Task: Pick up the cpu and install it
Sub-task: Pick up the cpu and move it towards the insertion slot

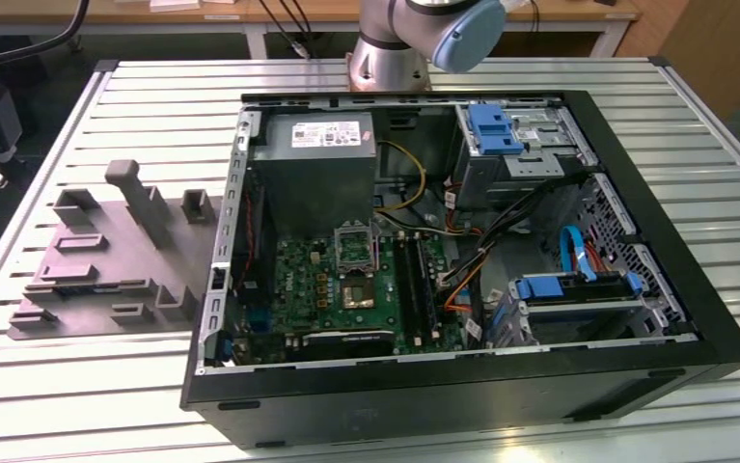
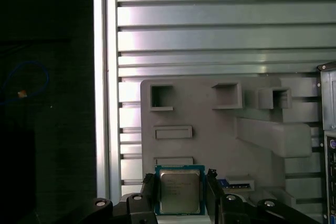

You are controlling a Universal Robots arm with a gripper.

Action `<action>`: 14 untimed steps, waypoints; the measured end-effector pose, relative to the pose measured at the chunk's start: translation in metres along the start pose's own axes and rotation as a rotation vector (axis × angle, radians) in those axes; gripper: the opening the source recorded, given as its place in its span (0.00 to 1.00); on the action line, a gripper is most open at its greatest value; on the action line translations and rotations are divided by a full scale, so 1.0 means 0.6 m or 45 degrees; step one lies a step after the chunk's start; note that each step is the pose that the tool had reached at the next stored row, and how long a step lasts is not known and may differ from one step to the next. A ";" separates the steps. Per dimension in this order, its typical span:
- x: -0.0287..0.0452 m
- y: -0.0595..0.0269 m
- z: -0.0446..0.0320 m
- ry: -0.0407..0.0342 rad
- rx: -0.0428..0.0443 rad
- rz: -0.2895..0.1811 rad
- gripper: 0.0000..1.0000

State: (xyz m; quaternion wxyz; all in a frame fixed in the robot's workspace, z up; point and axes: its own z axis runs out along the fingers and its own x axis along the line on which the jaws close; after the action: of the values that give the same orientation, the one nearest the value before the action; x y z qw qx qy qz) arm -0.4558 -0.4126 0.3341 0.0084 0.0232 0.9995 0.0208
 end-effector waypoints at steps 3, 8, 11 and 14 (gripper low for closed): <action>0.000 0.000 -0.001 -0.0001 0.000 0.000 0.47; 0.000 0.000 -0.002 0.0001 0.000 0.000 0.47; 0.000 0.000 -0.004 -0.0001 0.000 0.000 0.47; 0.000 0.000 -0.005 0.0000 0.000 0.000 0.47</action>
State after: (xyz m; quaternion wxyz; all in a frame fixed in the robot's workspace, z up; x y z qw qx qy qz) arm -0.4558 -0.4126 0.3370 0.0084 0.0232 0.9995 0.0208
